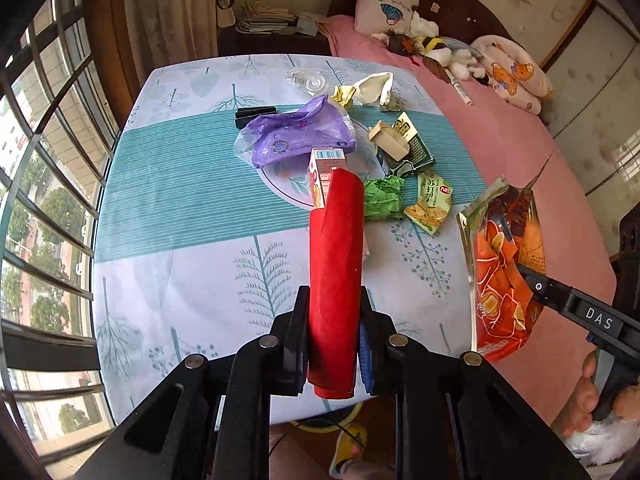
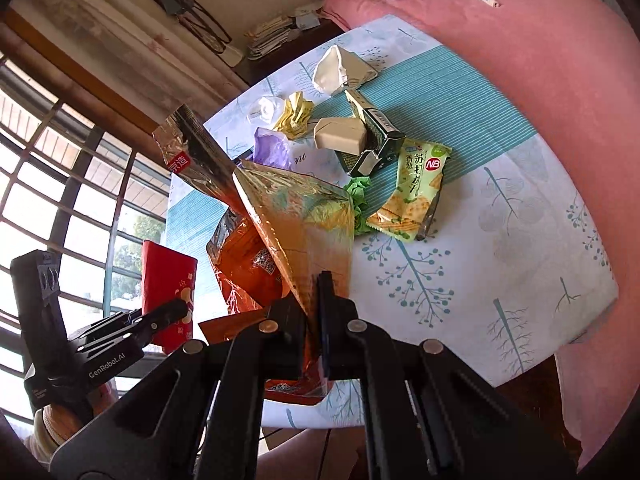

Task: Collect trash
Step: 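Carry the red paper and orange bags down over the bin with both tools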

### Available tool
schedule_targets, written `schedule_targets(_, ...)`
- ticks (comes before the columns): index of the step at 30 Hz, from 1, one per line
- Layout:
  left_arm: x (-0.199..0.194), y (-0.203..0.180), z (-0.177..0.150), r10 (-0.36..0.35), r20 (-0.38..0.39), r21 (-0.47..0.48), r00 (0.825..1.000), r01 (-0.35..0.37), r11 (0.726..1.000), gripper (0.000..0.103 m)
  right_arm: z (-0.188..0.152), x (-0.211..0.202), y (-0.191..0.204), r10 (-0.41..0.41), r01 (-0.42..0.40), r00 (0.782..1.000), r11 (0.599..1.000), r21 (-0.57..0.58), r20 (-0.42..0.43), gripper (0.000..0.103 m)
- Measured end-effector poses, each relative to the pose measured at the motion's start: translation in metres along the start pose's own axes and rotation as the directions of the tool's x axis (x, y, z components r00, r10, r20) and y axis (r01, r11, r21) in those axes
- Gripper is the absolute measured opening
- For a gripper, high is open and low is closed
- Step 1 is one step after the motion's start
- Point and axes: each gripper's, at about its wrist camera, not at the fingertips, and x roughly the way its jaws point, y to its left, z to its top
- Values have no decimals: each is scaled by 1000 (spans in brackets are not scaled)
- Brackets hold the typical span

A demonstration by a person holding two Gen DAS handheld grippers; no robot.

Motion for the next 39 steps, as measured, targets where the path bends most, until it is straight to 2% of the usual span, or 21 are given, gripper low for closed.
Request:
schedule_targets(5,-19,-30,-62,44,20,-74,999,-42,996,19,-36,-30,-23,52,-56,998,995,-88,-45,3)
schedule_targets(9,-24,-44,-108,77,-3,-121,997,-76,990,19,-68,-45,-44,75,-89,992,986,-138,-103,3)
schedule_targets(16,-20,-58,-171,139,-78,-94,987,-146,985,19,-119,-52,-70,95,-133,975,974,-183,-200,3)
schedule_targets(21,3,-53,-203,139,-154,-92,978,-155,984,19,-150,-39,-84,96,-139,963,978,-159,-252,3)
schedule_targets(25,32,-45,-227,136,-201,-72,970,-153,986,19,-176,-17,-92,70,-116,952,983,-141,-297,3)
schedule_targets(29,79,-32,-254,105,-246,-75,964,-127,989,19,-208,17,-105,34,-83,939,988,-131,-341,3)
schedule_targets(35,182,-8,-296,76,-302,-89,950,-107,990,20,-264,99,-143,-31,-9,922,995,-101,-385,3)
schedule_targets(39,252,6,-317,69,-308,-75,949,-96,993,20,-299,164,-184,-63,50,910,998,-44,-409,3)
